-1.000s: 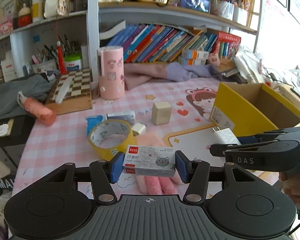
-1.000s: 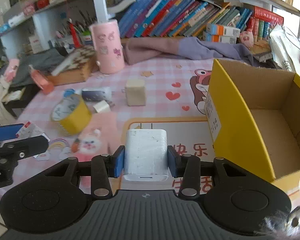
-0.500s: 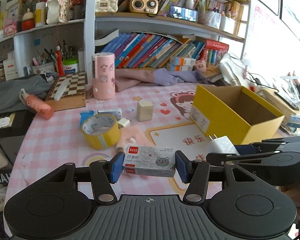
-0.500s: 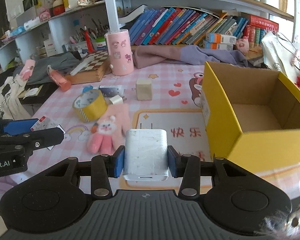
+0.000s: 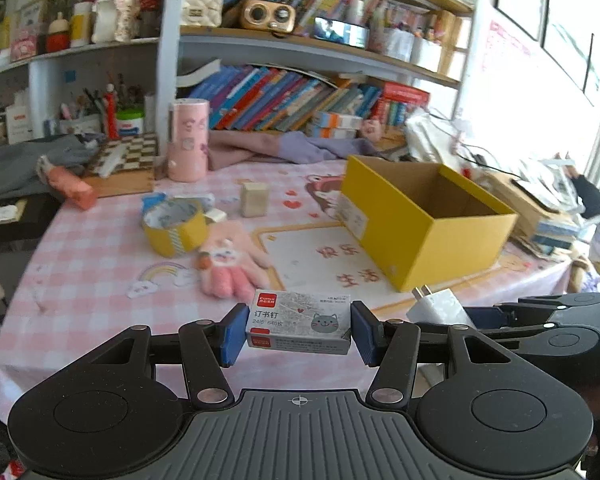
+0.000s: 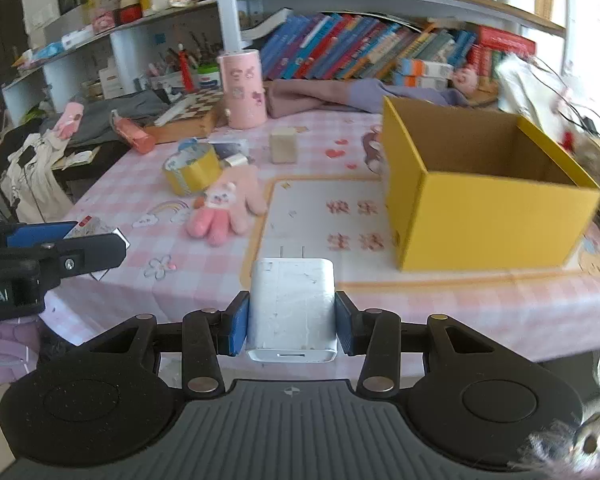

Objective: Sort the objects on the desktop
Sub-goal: 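Carry the charger in the right tool and staple box in the left tool toward the yellow box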

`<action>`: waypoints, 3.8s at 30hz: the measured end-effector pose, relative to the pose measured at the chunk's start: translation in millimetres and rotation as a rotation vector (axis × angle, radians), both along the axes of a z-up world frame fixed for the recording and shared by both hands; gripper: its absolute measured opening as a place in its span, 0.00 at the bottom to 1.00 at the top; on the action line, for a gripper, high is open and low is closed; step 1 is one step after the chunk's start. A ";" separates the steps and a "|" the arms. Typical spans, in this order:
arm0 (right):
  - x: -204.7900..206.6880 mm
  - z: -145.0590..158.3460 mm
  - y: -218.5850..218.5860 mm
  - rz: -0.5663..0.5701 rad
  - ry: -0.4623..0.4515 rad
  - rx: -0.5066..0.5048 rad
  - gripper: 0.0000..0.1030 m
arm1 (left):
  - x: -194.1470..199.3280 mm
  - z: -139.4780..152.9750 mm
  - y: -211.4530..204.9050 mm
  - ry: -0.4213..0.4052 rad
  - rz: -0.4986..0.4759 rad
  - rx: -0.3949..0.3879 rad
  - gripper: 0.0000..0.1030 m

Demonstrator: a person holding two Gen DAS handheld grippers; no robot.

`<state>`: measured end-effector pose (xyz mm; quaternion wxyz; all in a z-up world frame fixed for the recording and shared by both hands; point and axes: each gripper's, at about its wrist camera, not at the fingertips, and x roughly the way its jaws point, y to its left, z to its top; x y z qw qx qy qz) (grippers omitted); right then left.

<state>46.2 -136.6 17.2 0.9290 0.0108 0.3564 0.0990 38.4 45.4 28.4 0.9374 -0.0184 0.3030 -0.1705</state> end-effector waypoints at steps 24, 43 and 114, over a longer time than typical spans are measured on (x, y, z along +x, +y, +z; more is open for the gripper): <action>-62.0 9.6 -41.2 -0.251 0.030 0.028 0.39 | -26.6 0.6 -42.1 -0.019 -0.270 0.014 0.52; -86.1 4.2 -63.9 -0.318 0.044 0.034 0.39 | -33.4 -2.7 -74.0 -0.007 -0.369 0.028 0.52; 6.8 24.8 -189.1 -0.343 -0.010 0.069 0.39 | 57.4 18.4 -198.8 -0.060 -0.372 0.021 0.52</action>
